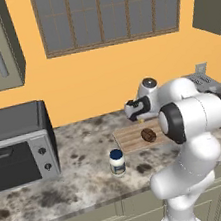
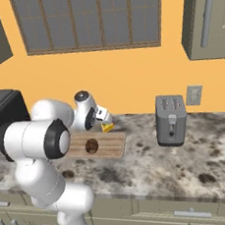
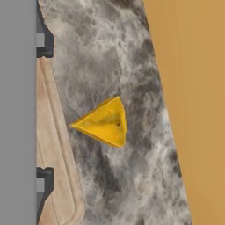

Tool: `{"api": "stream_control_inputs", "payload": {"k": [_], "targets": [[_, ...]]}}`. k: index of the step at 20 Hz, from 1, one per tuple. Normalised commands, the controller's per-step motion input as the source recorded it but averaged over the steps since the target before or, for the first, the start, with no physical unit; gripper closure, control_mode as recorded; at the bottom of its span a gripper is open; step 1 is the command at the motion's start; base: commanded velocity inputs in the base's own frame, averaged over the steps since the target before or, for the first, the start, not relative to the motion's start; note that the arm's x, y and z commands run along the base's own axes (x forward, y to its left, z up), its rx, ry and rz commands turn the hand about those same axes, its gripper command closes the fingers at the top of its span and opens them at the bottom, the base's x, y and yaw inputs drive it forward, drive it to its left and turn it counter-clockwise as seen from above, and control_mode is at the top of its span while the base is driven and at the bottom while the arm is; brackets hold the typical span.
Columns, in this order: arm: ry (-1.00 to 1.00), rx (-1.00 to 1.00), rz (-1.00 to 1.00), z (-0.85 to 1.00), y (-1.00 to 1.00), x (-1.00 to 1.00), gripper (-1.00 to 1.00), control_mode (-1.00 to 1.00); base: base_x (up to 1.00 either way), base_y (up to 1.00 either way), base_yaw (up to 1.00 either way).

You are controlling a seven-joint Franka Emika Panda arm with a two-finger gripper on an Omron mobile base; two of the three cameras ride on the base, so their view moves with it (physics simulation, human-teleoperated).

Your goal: Retrieve the reheated potato from the microwave, then place the potato, cheese, and condiment on the cutting board.

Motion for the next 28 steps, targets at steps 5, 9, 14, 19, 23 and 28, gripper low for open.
{"api": "stream_control_inputs", "payload": {"k": [5,9,14,19,23,28], "targets": [[0.08,0.00,-0.01,-0.17,-0.08,0.28,-1.00,-1.00,0.00,0.00,0.00],[0.09,0.02,0.00,-0.28,-0.13,0.25,-1.00,-1.00,0.00,0.00,0.00],[0.10,0.03,0.00,-0.39,-0.11,0.41,-1.00,-1.00,0.00,0.00,0.00],[0.04,0.01,0.00,-0.38,-0.02,0.47,-1.00,-1.00,0.00,0.00,0.00],[0.03,0.00,0.00,-0.29,-0.07,0.28,-1.00,-1.00,0.00,0.00,0.00],[0.06,0.00,0.00,-0.36,-0.08,0.18,-1.00,-1.00,0.00,0.00,0.00]]}}
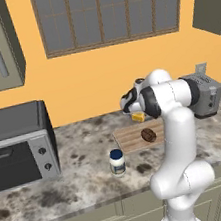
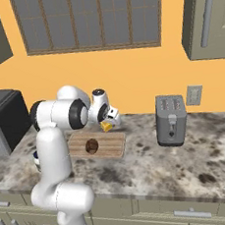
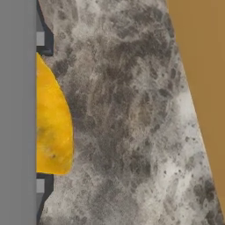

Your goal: Retrieve the reheated potato from the microwave, then place the potato, cheese, and condiment on the cutting board.

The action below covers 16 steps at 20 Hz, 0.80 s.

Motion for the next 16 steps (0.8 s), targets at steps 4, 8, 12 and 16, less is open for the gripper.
{"api": "stream_control_inputs", "payload": {"k": [4,8,12,16], "targets": [[0.10,0.00,0.00,-0.45,0.00,0.13,1.00,-1.00,0.00,0.00,0.00],[0.03,0.03,0.00,-0.14,-0.03,-0.05,1.00,-1.00,0.00,0.00,0.00],[-0.01,0.04,0.00,0.15,-0.16,-0.34,1.00,-1.00,0.00,0.00,0.00],[-0.04,0.01,0.00,0.21,-0.15,-0.50,1.00,-1.00,0.00,0.00,0.00]]}}
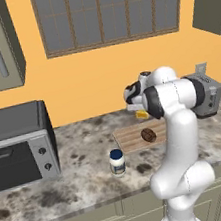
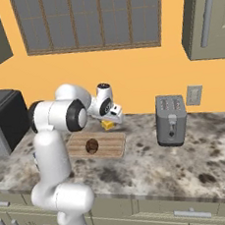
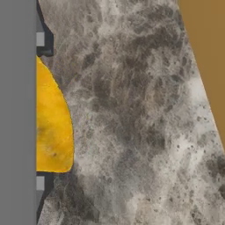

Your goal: Retrieve the reheated potato from the microwave, then place the potato, cheese, and condiment on the cutting board.

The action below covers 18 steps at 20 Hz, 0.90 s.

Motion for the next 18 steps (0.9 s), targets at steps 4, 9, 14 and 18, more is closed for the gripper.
{"api": "stream_control_inputs", "payload": {"k": [4,9,14,18], "targets": [[-0.06,0.00,0.00,0.16,-0.13,-0.79,1.00,-1.00,0.00,0.00,0.00],[-0.07,0.00,0.00,0.01,-0.02,-0.94,1.00,-1.00,0.00,0.00,0.00],[-0.04,0.00,0.00,0.00,-0.09,-0.48,1.00,-1.00,0.00,0.00,0.00],[-0.01,0.00,0.00,0.00,-0.15,-0.10,1.00,-1.00,0.00,0.00,0.00]]}}
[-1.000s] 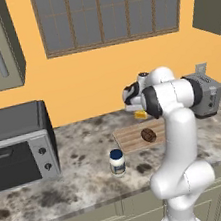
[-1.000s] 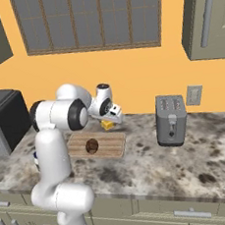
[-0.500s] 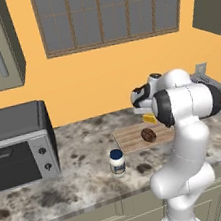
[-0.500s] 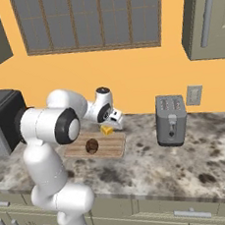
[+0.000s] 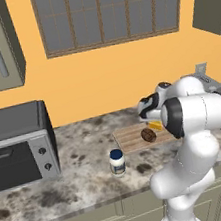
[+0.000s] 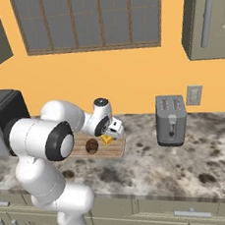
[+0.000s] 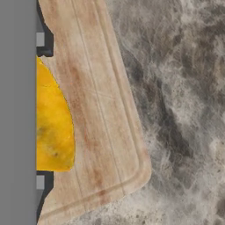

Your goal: Retrieve the reheated potato from the microwave, then place the potato, cheese, and condiment on the cutting board.

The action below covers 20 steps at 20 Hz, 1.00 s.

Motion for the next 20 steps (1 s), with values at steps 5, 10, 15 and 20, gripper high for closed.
{"api": "stream_control_inputs", "payload": {"k": [5,10,15,20], "targets": [[0.00,0.00,0.00,-0.01,-0.17,0.00,1.00,-1.00,0.00,0.00,0.00],[0.00,0.00,0.00,-0.10,-0.07,0.01,-1.00,-1.00,0.00,0.00,0.00],[0.00,0.00,0.00,-0.15,0.00,0.13,-1.00,-1.00,0.00,0.00,0.00],[0.00,0.01,0.00,-0.05,0.00,0.08,-1.00,-1.00,0.00,0.00,0.00]]}}
